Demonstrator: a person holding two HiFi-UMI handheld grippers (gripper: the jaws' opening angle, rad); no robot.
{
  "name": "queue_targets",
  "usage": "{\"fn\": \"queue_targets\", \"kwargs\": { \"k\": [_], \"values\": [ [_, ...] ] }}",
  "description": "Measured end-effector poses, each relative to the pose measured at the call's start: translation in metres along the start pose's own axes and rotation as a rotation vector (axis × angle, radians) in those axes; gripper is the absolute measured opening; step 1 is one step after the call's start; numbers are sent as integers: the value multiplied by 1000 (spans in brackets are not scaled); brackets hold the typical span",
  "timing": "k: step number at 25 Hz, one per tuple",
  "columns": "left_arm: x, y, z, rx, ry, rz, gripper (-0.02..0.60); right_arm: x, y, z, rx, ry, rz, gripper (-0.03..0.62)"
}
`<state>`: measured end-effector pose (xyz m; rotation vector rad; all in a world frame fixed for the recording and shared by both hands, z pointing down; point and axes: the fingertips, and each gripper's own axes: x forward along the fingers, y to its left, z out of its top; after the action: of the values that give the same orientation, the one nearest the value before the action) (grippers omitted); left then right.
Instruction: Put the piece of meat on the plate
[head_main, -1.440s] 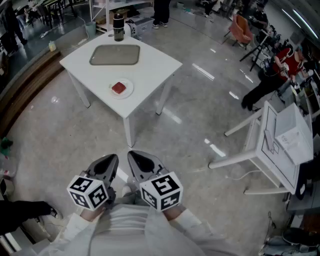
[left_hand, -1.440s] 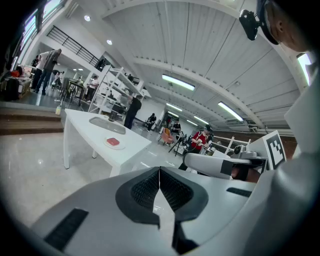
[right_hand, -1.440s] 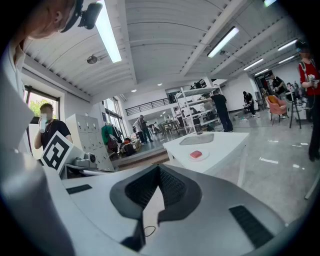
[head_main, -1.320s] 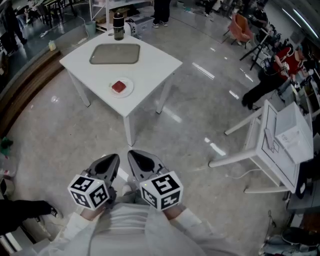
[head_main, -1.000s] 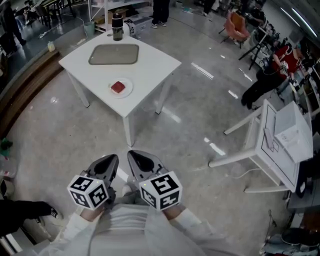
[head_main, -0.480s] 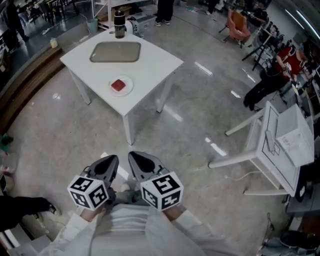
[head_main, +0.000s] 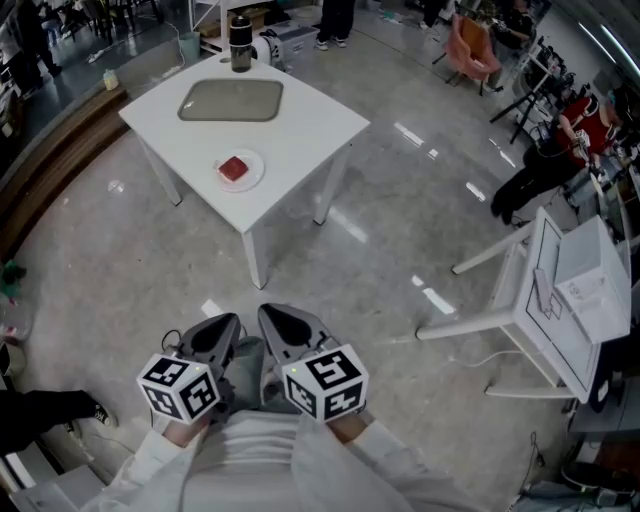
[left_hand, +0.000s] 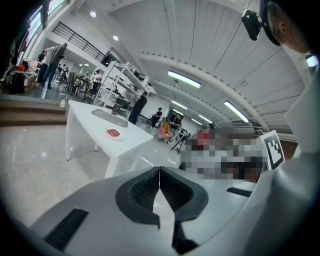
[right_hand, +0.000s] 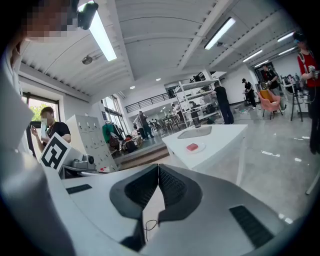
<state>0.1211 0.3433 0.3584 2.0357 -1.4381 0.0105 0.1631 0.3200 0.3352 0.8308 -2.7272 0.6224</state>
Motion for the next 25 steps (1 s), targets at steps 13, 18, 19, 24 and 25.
{"fn": "queue_targets", "kwargs": {
  "k": [13,18,19,24,25],
  "values": [
    [57,83,74,22,23,-20,9,102,-39,49,7,-22,-46,15],
    [80,123,113,30,40,-41,9,148,-58,80,27,-55,-102,15],
    [84,130,120,34,43,-48,9,156,-62,85,31,-62,-115,15],
    [103,162,149,54,61,-90,9,193,-78,108,45,-95,-181,15],
    [106,168,153,56,68,-98,9,199,-80,111,49,-100,-191,15]
  ]
}}
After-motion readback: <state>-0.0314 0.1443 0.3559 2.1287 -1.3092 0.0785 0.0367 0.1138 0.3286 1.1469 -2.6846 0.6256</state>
